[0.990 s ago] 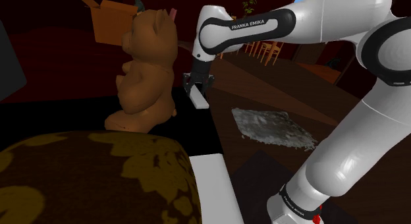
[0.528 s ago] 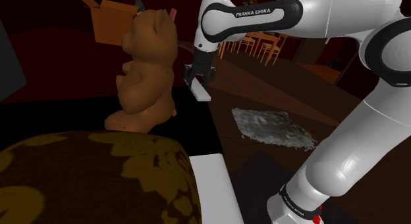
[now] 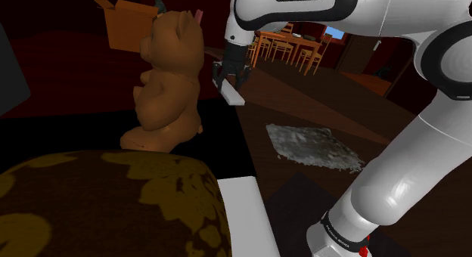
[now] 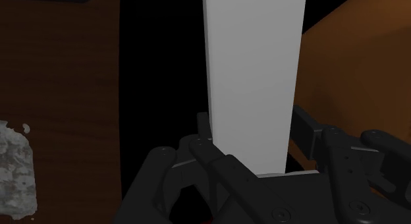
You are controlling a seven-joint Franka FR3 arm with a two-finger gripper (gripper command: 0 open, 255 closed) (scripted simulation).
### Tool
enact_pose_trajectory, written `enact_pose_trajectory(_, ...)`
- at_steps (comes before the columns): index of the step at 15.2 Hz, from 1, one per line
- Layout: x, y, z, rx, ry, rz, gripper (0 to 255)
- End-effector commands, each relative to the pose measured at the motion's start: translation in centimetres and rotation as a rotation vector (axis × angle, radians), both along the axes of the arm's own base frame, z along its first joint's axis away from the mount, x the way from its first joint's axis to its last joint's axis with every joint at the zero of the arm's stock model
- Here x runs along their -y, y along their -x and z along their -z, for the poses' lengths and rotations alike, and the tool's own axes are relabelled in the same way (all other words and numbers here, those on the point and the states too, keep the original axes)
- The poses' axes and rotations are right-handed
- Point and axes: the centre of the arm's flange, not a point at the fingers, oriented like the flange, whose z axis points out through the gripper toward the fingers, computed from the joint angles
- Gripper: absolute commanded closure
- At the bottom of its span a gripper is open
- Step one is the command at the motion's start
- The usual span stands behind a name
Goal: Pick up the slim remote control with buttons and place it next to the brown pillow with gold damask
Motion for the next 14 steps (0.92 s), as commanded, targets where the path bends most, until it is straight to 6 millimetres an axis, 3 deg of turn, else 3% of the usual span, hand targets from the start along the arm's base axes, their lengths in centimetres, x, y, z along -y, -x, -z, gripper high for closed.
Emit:
enact_pose_trajectory(1,0.0,0.1,-1.1,0.000,0.000,0.000,255)
enact_pose_trajectory(9,0.0,0.1,-5.0,0.000,0.000,0.000,255)
enact_pose_trajectory(14,-2.6,6.1,-5.1,0.000,0.000,0.000,255)
